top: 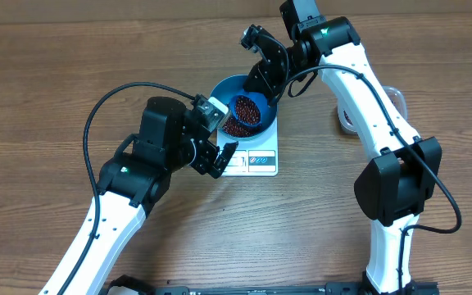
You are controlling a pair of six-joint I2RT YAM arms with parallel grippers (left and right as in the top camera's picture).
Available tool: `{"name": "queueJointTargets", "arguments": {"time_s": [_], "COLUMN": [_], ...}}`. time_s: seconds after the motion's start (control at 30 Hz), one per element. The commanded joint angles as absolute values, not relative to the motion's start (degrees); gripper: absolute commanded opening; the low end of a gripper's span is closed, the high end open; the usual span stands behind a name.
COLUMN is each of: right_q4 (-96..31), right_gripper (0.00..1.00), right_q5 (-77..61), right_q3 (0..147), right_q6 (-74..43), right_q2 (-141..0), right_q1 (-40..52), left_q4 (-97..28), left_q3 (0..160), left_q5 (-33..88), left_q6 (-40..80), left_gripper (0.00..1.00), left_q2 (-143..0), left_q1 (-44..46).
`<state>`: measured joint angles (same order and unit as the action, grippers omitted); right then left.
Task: Scoop item into bowl and weigh 150g on scale
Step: 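Rotate the scoop further to empty remaining beans into the bowl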
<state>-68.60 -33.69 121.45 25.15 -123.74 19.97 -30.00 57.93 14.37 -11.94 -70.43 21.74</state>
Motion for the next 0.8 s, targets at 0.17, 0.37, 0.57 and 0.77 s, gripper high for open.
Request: {"name": "queueJointTargets", "arguments": {"time_s": [0.17, 0.37, 0.57, 0.77], "right_q4": [-68.2, -67.8, -67.5, -67.3], "right_gripper": [0.04, 0.04, 0.04, 0.04], "right_q5": [-35.3, -36.2, -39.4, -39.4], "right_q3": [123.5, 123.5, 123.5, 123.5], "right_q6": [26.8, 28.9, 33.1, 35.1], "right_q2": [-123.9, -123.7, -123.1, -122.6], "right_q1": [20.3, 20.3, 20.3, 20.3], "left_q4": [-29.9, -29.9, -29.9, -29.9], "left_q3": [59.3, 59.3, 59.3, 59.3], "left_q5": [14.6, 14.5, 14.4, 14.4], "left_q6": [-11.2, -11.2, -11.4, -11.6], "left_gripper": [1.0, 0.99, 1.0, 1.0], "left_q2": [-70.6, -70.6, -70.6, -70.6], "left_q1": [21.8, 21.8, 21.8, 21.8]}}
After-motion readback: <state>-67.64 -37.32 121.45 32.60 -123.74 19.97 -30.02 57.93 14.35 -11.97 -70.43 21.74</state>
